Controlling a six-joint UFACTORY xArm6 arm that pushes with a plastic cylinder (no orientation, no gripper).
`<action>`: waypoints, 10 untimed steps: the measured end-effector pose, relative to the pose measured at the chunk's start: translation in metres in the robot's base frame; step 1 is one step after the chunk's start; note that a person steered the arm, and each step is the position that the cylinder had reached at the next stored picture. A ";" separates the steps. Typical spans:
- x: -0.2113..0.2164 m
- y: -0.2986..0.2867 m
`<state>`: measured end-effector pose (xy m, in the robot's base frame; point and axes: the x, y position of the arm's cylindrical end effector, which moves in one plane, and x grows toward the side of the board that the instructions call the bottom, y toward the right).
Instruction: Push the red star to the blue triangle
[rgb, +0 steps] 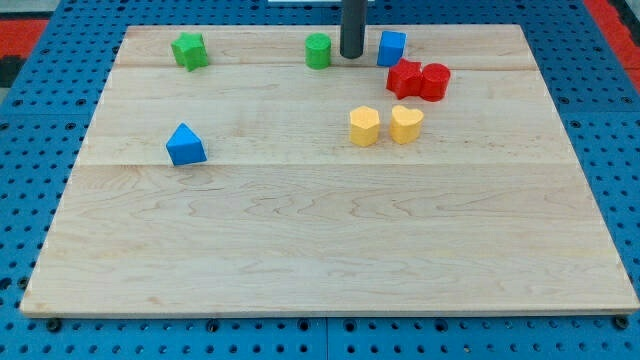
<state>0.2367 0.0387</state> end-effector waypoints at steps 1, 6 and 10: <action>0.003 0.061; 0.010 0.094; 0.073 0.006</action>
<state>0.3102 0.0448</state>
